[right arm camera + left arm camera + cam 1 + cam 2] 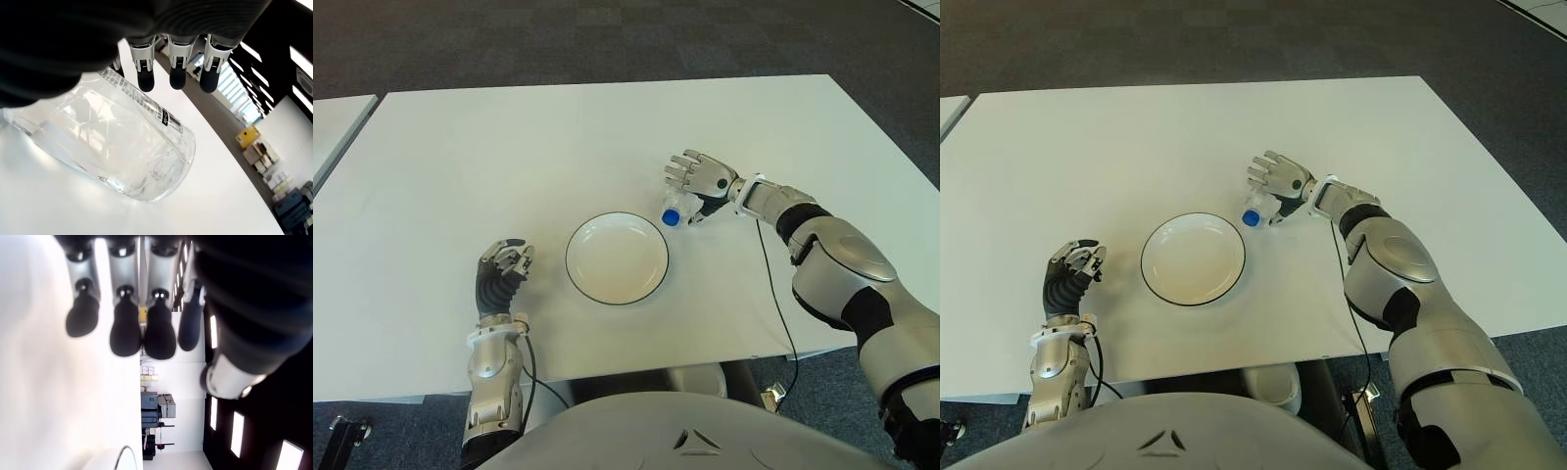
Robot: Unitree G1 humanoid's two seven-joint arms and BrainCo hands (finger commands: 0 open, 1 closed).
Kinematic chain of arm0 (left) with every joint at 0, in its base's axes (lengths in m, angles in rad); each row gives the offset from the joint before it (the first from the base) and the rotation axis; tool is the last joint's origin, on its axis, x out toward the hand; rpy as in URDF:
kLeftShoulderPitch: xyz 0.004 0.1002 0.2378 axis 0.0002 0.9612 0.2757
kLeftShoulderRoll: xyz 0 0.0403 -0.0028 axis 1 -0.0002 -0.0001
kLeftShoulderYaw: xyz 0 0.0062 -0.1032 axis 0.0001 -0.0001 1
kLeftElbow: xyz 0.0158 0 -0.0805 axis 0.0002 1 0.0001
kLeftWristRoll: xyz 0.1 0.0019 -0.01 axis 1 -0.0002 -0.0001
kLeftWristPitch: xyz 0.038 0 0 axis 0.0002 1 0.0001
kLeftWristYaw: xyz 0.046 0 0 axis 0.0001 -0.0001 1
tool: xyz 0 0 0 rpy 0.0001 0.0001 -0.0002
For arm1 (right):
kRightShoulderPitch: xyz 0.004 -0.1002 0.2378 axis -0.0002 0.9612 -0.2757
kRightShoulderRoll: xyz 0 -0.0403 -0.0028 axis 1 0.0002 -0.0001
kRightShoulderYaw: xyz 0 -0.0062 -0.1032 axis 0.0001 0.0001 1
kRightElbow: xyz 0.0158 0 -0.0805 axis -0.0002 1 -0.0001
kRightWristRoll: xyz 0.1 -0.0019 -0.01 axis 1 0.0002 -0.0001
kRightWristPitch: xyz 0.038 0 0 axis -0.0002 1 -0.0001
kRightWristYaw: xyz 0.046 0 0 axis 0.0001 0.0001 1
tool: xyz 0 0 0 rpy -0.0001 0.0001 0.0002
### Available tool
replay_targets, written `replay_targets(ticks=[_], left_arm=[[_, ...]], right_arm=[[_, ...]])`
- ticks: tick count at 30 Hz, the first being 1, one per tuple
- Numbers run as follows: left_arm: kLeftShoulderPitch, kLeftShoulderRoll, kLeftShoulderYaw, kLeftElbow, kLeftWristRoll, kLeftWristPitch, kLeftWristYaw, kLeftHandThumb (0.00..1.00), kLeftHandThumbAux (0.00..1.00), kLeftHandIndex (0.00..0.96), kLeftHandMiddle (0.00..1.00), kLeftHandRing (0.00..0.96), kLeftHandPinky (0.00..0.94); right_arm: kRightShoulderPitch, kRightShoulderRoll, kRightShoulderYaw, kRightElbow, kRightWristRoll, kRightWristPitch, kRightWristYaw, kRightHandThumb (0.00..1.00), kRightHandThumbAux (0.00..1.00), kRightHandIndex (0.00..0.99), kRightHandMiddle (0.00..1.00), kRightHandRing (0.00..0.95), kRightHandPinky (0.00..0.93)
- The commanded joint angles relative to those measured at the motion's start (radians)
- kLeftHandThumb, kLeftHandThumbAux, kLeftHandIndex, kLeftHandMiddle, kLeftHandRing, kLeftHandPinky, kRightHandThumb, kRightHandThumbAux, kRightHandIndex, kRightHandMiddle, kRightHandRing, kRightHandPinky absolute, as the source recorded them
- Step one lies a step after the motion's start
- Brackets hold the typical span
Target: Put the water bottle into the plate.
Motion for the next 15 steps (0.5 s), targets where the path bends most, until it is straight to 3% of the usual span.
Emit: replay_targets(ticks=[1,15], left_arm=[[0.021,0.002,0.006,-0.025,-0.008,0.026,-0.001,0.700,0.723,0.432,0.748,0.736,0.736],[0.036,0.000,0.011,-0.029,-0.024,0.010,-0.003,0.701,0.722,0.433,0.745,0.732,0.730]], right_arm=[[0.045,0.026,0.005,0.014,0.007,0.021,0.054,0.531,0.181,0.000,0.000,0.000,0.000],[0.042,0.071,0.009,0.014,0.023,0.033,0.100,0.526,0.193,0.000,0.000,0.000,0.000]])
